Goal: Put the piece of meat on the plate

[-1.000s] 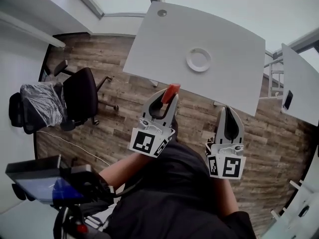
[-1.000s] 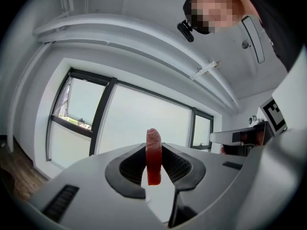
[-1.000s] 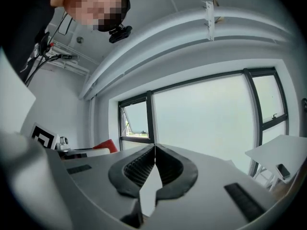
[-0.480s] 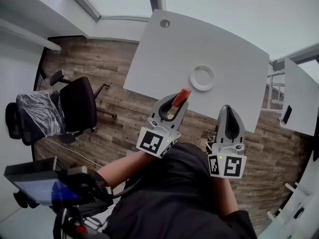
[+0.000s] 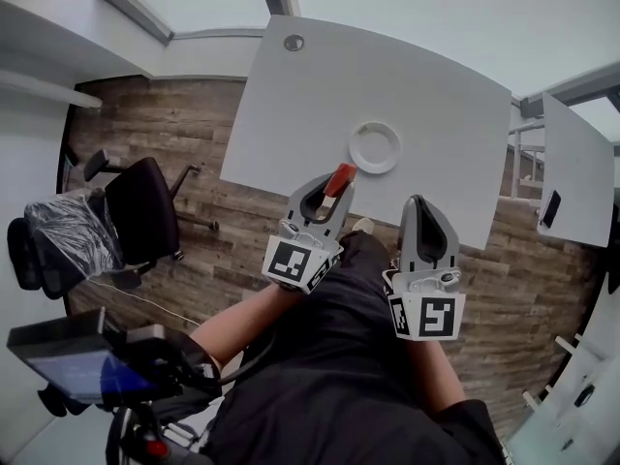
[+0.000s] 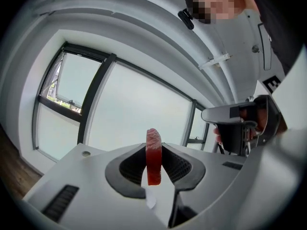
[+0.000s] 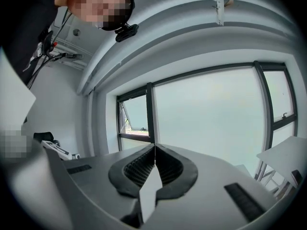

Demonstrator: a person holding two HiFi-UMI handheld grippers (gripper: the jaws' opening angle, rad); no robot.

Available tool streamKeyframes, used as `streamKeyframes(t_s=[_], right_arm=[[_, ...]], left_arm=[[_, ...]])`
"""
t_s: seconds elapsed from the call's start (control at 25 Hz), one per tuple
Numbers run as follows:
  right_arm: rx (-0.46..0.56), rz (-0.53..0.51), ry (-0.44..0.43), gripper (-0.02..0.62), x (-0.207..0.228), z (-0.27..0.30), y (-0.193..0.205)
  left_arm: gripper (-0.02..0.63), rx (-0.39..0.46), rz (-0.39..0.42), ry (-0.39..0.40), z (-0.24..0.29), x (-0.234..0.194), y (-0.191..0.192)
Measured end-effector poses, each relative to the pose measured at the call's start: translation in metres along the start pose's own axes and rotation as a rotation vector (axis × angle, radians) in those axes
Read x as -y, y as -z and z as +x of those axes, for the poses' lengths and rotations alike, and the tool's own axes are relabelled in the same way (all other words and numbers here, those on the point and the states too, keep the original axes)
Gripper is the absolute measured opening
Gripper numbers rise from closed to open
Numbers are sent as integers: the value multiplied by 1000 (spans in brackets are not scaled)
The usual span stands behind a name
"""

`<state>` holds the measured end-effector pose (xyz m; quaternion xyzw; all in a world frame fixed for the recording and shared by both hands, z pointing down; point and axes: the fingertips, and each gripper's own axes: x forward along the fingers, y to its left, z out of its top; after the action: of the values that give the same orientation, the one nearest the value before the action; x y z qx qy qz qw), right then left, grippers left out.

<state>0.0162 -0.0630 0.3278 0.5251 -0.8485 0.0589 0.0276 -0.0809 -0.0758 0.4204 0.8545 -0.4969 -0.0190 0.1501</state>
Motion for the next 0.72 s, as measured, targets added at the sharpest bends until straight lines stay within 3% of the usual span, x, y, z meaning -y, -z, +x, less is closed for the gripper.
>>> streamKeyframes(t_s=[0.16, 0.48, 0.72], right_arm=[[5, -3, -17, 8, 15, 3, -3], [-4, 26, 5, 8, 53, 15, 5], [19, 34, 24, 8, 70, 25, -7]], left_arm=[[98, -85, 57, -22, 21, 1, 23], [98, -218, 50, -30, 71, -9, 78], [98, -286, -25, -48, 98, -19, 112]])
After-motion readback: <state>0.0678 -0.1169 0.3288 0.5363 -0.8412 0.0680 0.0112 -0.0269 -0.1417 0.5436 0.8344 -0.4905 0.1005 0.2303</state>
